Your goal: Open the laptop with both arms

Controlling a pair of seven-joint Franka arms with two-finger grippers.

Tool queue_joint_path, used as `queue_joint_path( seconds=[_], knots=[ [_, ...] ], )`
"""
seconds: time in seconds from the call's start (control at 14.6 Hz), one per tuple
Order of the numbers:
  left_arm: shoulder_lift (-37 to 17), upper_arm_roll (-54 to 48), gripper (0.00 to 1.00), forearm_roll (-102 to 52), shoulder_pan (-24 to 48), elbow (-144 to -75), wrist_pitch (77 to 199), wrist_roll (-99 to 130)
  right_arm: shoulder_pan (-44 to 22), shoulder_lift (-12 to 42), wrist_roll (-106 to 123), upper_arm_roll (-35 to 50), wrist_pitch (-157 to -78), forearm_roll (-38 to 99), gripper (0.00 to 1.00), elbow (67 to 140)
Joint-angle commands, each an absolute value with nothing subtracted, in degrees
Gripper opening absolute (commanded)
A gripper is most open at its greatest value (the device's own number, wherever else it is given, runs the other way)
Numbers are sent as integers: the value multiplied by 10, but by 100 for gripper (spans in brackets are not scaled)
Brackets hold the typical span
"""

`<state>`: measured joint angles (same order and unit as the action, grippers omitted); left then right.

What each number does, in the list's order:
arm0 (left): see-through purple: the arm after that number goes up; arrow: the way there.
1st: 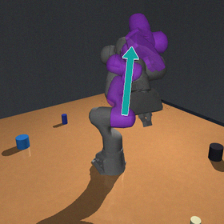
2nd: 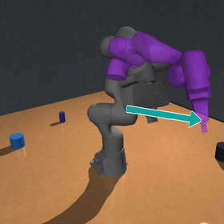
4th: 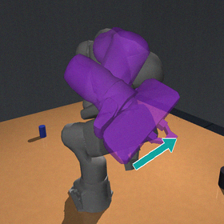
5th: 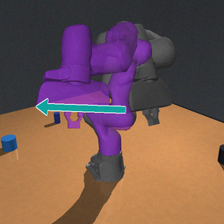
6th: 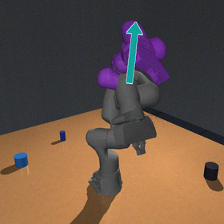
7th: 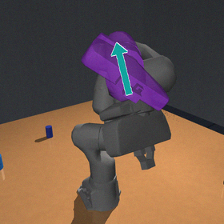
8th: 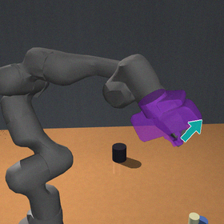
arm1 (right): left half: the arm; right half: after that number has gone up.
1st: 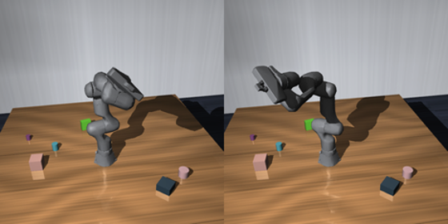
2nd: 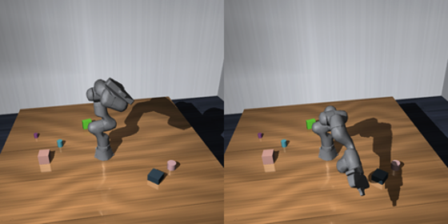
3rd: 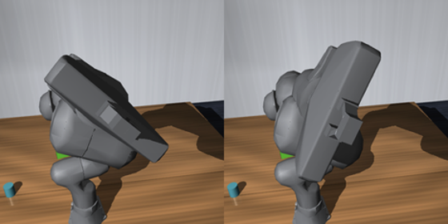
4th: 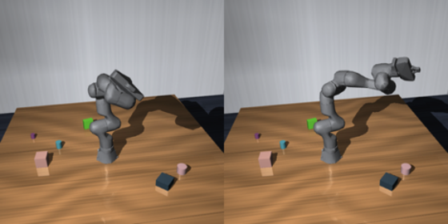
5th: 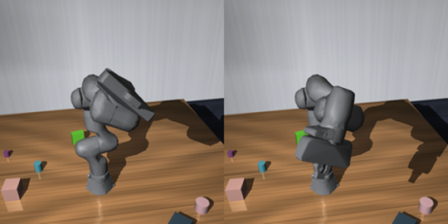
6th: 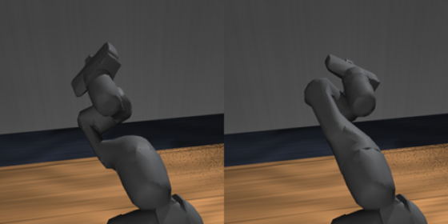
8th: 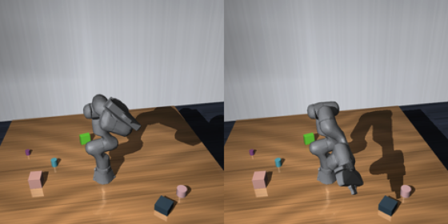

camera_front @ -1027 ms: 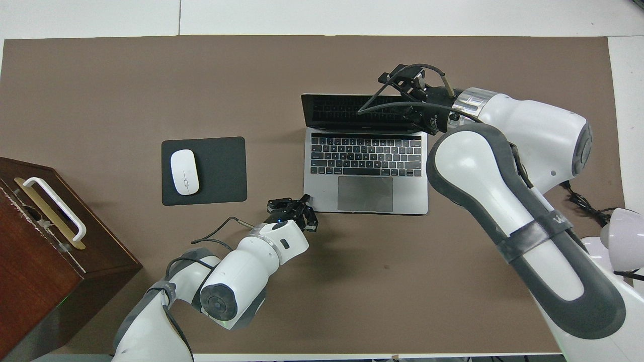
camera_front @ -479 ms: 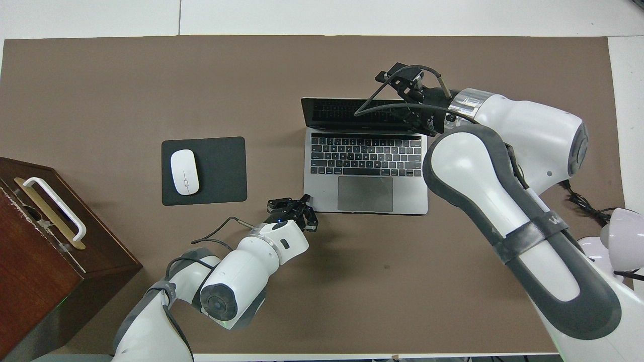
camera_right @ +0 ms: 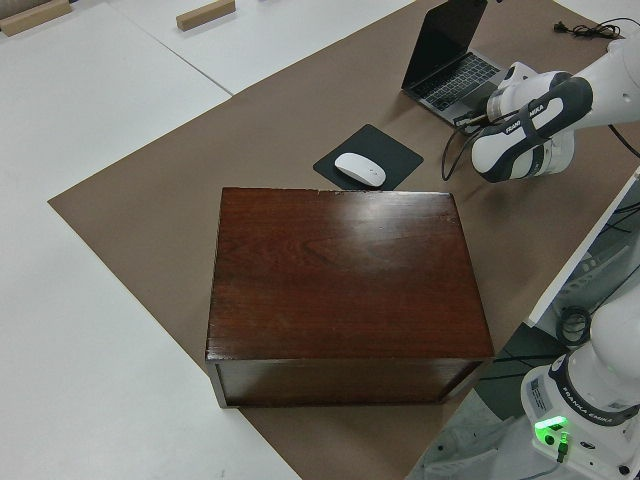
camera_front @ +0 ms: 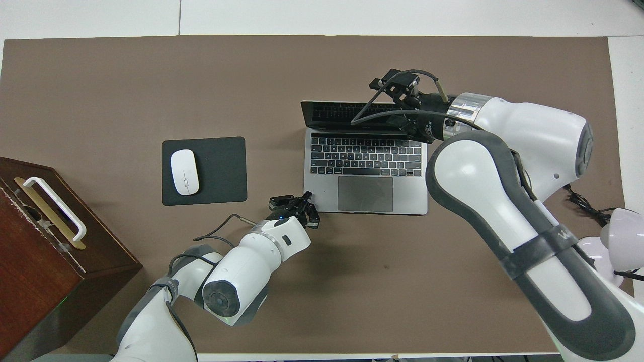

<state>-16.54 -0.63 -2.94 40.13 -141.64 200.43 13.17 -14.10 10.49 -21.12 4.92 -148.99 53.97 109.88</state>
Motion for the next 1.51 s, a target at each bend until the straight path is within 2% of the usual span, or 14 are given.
queue_joint_path(
  seconds=[0.0, 0.21, 0.55, 0.96, 1.03, 1.1, 1.16, 1.23, 1.44],
  knots=[
    [-160, -5, 0, -36, 392, -1401, 1977, 138, -129, 71, -236, 49, -1436, 466, 100, 1121],
    [-105, -6, 0, -35, 375, -1392, 1871, 136, -117, 46, -235, 49, -1359, 373, 100, 1117],
    [-35, -1, 0, -35, 356, -1334, 1662, 132, -95, 5, -230, 50, -1240, 240, 100, 1112],
    [7, -1, 0, -35, 326, -1253, 1446, 90, -71, -16, -229, 49, -1139, 127, 100, 1093],
    [16, -1, 10, -35, 318, -1249, 1422, 87, -67, -15, -228, 50, -1123, 101, 100, 1086],
    [26, -1, 27, -35, 311, -1246, 1404, 87, -60, -15, -223, 50, -1108, 87, 100, 1082],
    [37, -1, 53, -35, 307, -1246, 1391, 87, -54, -15, -206, 50, -1097, 80, 100, 1080],
    [46, -1, 100, -35, 301, -1246, 1377, 87, -46, -15, -174, 50, -1086, 72, 100, 1079],
    [74, -1, 100, -35, 276, -1244, 1329, 72, -20, -7, -91, 52, -1042, 59, 100, 1048]
  ],
)
